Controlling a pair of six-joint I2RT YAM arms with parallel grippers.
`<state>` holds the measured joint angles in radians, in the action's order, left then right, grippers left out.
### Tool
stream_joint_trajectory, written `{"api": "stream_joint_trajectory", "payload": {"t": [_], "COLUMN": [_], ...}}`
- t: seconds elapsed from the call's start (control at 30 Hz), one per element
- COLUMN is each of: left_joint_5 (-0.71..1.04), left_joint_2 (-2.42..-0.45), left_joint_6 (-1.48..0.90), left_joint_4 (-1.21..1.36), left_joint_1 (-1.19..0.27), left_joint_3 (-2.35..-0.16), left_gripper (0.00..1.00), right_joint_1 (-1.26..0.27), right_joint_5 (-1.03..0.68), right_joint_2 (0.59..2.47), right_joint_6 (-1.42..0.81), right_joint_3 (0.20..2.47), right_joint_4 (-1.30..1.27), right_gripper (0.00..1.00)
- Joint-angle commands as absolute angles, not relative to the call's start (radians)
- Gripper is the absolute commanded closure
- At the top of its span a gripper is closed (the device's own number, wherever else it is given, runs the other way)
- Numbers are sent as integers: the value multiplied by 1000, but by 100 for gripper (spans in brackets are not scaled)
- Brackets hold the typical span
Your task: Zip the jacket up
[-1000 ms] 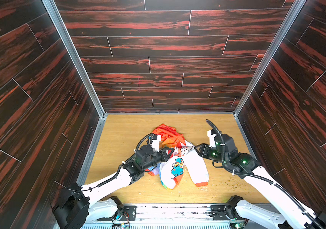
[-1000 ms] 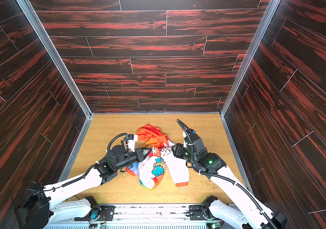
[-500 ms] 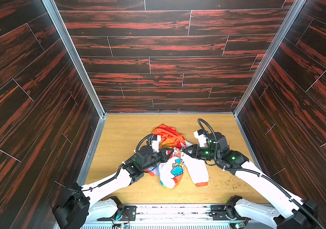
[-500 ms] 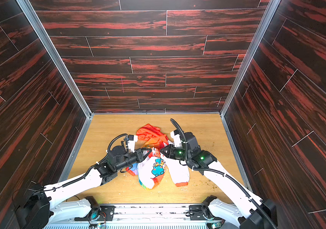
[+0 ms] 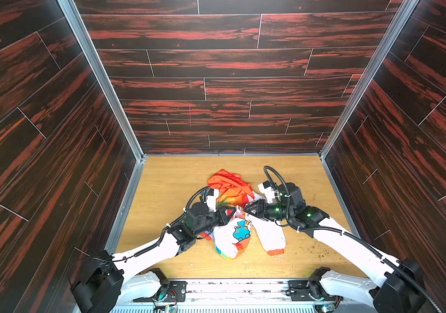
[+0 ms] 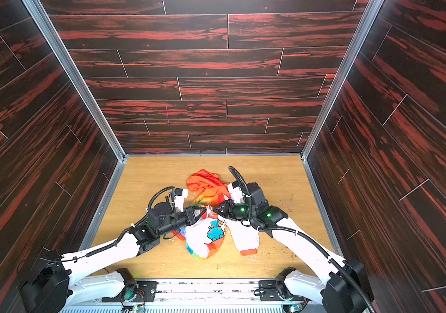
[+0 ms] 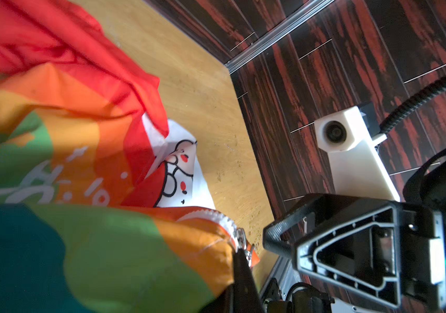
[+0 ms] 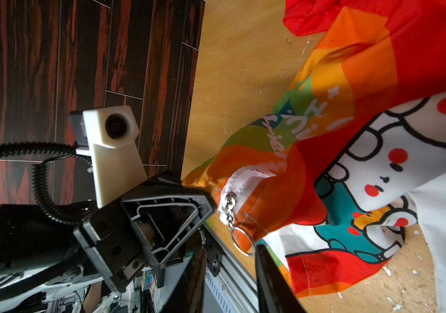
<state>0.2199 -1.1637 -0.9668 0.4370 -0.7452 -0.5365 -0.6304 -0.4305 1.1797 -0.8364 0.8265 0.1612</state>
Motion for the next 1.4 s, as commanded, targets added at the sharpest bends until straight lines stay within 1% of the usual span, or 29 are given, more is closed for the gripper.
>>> {"api": "stream_joint_trajectory", "payload": {"t": [0.0, 0.17, 0.33, 0.37, 0.47, 0.8, 1.03, 1.37], "left_joint_5": [228, 222, 211, 210, 213, 232, 249, 264], "left_joint_2": [-1105, -1017, -920, -905, -878, -879, -880, -884], "left_joint_6": [-1020, -1080, -1096, -1091, -1078, -1069, -1068, -1090], "left_joint_4": [406, 336, 193, 162, 118, 104, 109, 136], "left_joint_1": [-739, -739, -739, -738, -739, -739, -739, -739], "left_joint_3": [-490, -408, -373, -373, -370, -380, -388, -394], "left_gripper": [100, 100, 100, 100, 100, 100, 100, 100], "right_joint_1": [-650, -699, -767, -781, -815, -845, -845, -845], "right_joint_5": [-456, -454, -440, -437, -442, -424, -427, -429], "right_joint_2": [1201, 1217, 1244, 1253, 1282, 1319, 1342, 1354], "right_joint_6": [-846, -846, -846, -983, -1018, -1031, -1007, -1014], "right_joint_3": [791, 743, 712, 708, 701, 687, 714, 683], "right_joint_4": [83, 8, -59, -70, -110, -142, -135, -165], "right_gripper": [66, 66, 66, 69, 69, 70, 68, 66]}}
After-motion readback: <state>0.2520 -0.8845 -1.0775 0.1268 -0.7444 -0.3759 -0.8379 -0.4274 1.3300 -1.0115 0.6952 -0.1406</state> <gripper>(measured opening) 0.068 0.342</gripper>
